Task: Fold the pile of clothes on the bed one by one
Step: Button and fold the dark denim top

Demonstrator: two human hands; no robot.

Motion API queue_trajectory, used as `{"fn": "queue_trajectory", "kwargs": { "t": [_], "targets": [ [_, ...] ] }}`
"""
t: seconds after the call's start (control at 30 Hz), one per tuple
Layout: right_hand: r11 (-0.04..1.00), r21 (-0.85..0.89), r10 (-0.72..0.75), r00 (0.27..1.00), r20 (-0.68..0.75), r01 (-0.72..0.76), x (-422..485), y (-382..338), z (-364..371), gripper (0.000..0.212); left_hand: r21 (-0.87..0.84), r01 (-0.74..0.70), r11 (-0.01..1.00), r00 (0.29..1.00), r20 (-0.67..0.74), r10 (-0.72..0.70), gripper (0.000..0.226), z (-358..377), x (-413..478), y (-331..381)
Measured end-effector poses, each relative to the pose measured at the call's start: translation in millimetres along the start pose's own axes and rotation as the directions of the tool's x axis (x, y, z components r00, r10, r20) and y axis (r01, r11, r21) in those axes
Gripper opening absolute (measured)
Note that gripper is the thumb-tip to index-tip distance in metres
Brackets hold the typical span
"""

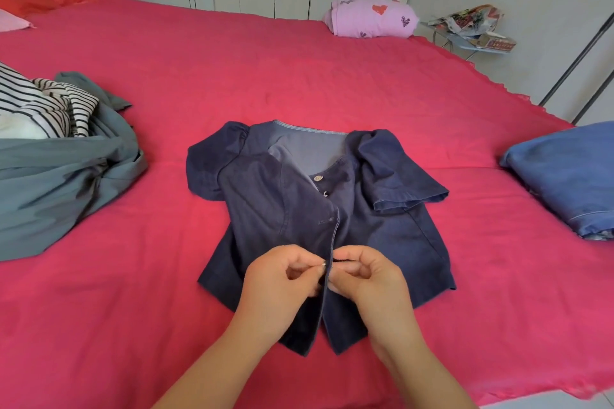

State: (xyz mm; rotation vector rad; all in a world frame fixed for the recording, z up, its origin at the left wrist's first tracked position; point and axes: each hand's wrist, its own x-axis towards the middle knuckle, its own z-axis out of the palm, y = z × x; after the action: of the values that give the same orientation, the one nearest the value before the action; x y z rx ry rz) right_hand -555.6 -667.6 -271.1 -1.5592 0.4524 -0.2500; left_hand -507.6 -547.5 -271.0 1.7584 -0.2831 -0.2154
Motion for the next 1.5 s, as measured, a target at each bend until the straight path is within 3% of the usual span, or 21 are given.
{"fn": "queue_trajectory", "kwargs": {
  "t": [0.1, 0.23, 0.33, 0.43, 0.63, 0.7, 0.77, 0.83, 0.97, 1.07, 1.17, 1.23, 1.4, 1.5],
  "targets": [
    [0.975, 0.192, 0.097, 0.992, 0.084, -0.112, 2.3, 0.1, -1.6, 0.012, 0.206, -0.15, 0.967, 0.985, -0.054, 0.164, 0.022, 2.7, 0.8, -5.6],
    [0.971, 0.194, 0.125, 0.989, 0.079, -0.138, 6.1, 2.9, -0.9, 0.014, 0.37, -0.247, 0.896, 0.958, -0.044, 0.283, 0.014, 5.2, 0.0, -6.5],
    [0.96, 0.231, 0.141, 0.986, 0.085, -0.157, 7.3, 2.7, -1.4, 0.015, 0.147, -0.071, 0.987, 0.994, -0.075, 0.082, 0.017, 3.9, 1.1, 0.7],
    [0.974, 0.187, 0.111, 0.989, 0.095, -0.127, 7.2, 1.9, 0.0, 0.018, -0.095, 0.134, 0.986, 0.989, -0.045, -0.139, 0.017, 2.9, 5.7, 5.8],
    [0.999, -0.031, 0.037, 0.989, 0.142, -0.033, 8.8, -0.1, 1.6, 0.03, -0.442, 0.477, 0.759, 0.878, 0.212, -0.429, 0.015, -4.0, 14.0, 9.0],
    [0.985, -0.17, 0.03, 0.987, 0.158, -0.003, 9.5, -1.7, 0.4, 0.028, -0.361, 0.485, 0.796, 0.873, 0.248, -0.419, 0.013, -4.3, 15.6, 8.7],
    [0.94, -0.338, 0.018, 0.986, 0.165, 0.04, 10.5, -2.3, 0.6, 0.025, -0.107, 0.357, 0.928, 0.927, 0.165, -0.337, 0.01, -3.0, 20.0, 5.8],
    [0.903, -0.424, 0.01, 0.982, 0.188, 0.072, 10.9, -3.6, 1.4, 0.02, 0.069, 0.19, 0.979, 0.981, 0.035, -0.193, 0.005, -0.5, 27.3, 6.1],
    [0.763, -0.608, 0.001, 0.94, 0.341, 0.22, 13.4, -14.2, -2.4, 0.021, 0.218, -0.018, 0.976, 0.998, -0.057, 0.031, 0.02, 8.9, 43.5, 7.0],
    [0.66, -0.684, 0.072, 0.88, 0.47, 0.311, 22.2, -28.1, -8.7, 0.018, 0.415, -0.047, 0.909, 0.996, -0.047, 0.072, 0.027, 17.4, 55.4, -3.9],
    [0.614, -0.732, -0.105, 0.949, 0.298, 0.297, 43.4, -32.5, -10.2, 0.023, 0.457, -0.019, 0.889, 0.995, -0.075, 0.059, 0.015, 19.0, 63.2, -10.3],
    [0.624, -0.728, -0.248, 0.956, 0.16, 0.284, 59.0, -31.0, -3.3, 0.023, 0.51, -0.055, 0.858, 0.995, -0.041, 0.088, 0.016, 19.0, 66.0, -10.8],
    [0.633, -0.756, -0.188, 0.98, 0.06, 0.168, 80.7, -8.6, 10.5, 0.016, 0.554, -0.075, 0.829, 0.989, -0.063, 0.132, 0.019, 17.7, 66.5, -16.8],
    [0.537, -0.825, -0.173, 0.98, 0.095, 0.175, 83.6, -1.3, 9.0, 0.019, 0.473, -0.021, 0.881, 0.992, -0.101, 0.078, 0.019, 16.2, 69.1, -16.1]
  ]
}}
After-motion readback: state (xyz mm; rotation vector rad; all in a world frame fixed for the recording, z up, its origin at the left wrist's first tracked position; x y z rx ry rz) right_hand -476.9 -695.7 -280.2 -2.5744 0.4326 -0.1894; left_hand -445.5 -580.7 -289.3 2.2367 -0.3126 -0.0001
